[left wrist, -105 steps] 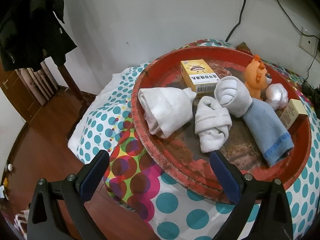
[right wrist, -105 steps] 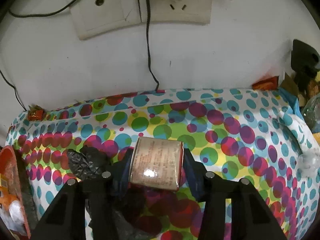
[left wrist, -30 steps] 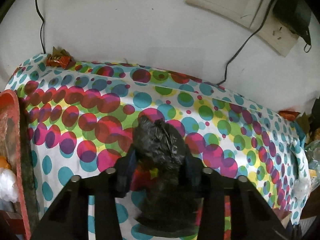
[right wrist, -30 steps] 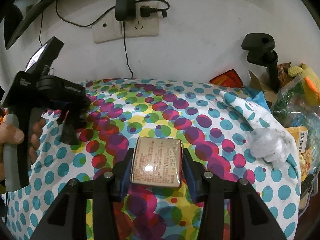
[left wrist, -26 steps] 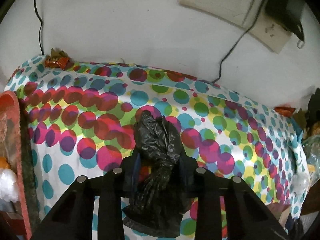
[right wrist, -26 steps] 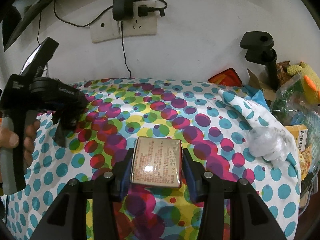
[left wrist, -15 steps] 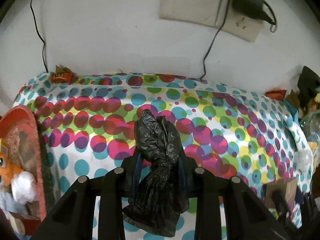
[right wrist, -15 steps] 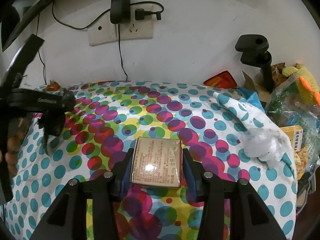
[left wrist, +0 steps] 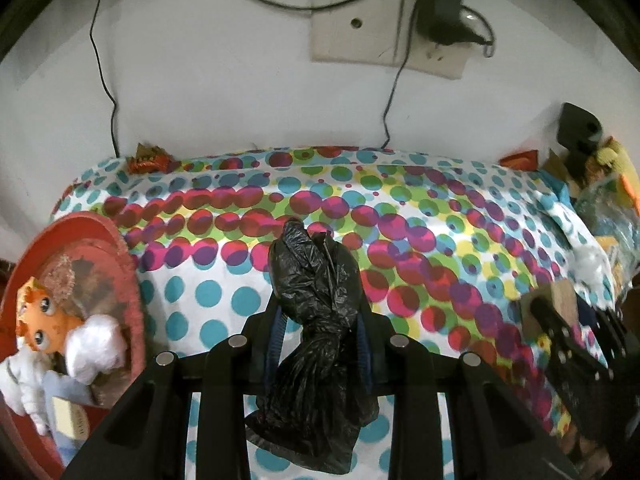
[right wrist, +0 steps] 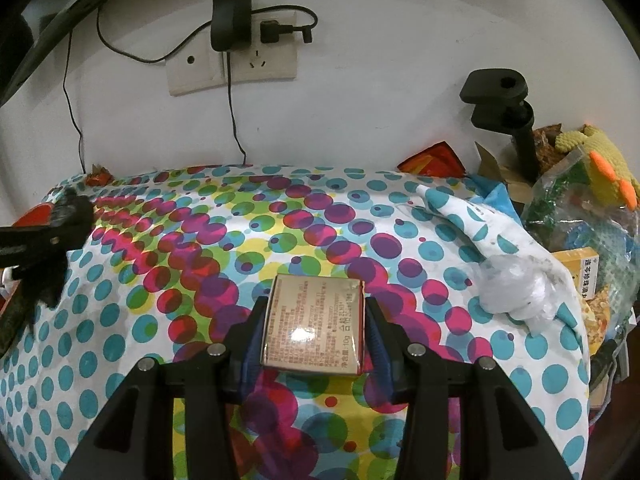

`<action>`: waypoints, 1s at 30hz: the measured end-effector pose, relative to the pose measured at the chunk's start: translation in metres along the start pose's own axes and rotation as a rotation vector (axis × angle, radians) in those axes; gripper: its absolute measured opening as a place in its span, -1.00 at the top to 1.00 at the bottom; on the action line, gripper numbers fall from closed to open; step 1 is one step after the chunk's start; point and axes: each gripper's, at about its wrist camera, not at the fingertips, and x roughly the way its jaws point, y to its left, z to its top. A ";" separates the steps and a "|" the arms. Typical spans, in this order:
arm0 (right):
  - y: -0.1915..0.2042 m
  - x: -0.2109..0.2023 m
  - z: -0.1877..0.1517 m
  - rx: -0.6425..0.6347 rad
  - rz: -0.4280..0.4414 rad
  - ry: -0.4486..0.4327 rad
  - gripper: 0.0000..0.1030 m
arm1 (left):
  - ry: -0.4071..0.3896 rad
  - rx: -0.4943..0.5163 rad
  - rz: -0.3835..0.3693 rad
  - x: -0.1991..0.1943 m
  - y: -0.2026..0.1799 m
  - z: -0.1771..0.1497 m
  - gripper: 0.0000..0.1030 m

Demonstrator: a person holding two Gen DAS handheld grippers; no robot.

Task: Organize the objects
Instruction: 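Carry the black bag with the left gripper onto the tray and release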

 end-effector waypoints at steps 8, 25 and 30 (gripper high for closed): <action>0.000 -0.002 0.000 0.002 -0.009 -0.008 0.10 | -0.037 0.062 -0.004 -0.043 0.012 -0.017 0.44; 0.002 -0.003 0.000 -0.010 -0.028 -0.010 0.10 | -0.085 0.017 0.097 -0.112 0.097 -0.040 0.43; 0.004 -0.002 0.000 -0.019 -0.034 -0.008 0.10 | -0.081 -0.031 0.122 -0.119 0.128 -0.045 0.43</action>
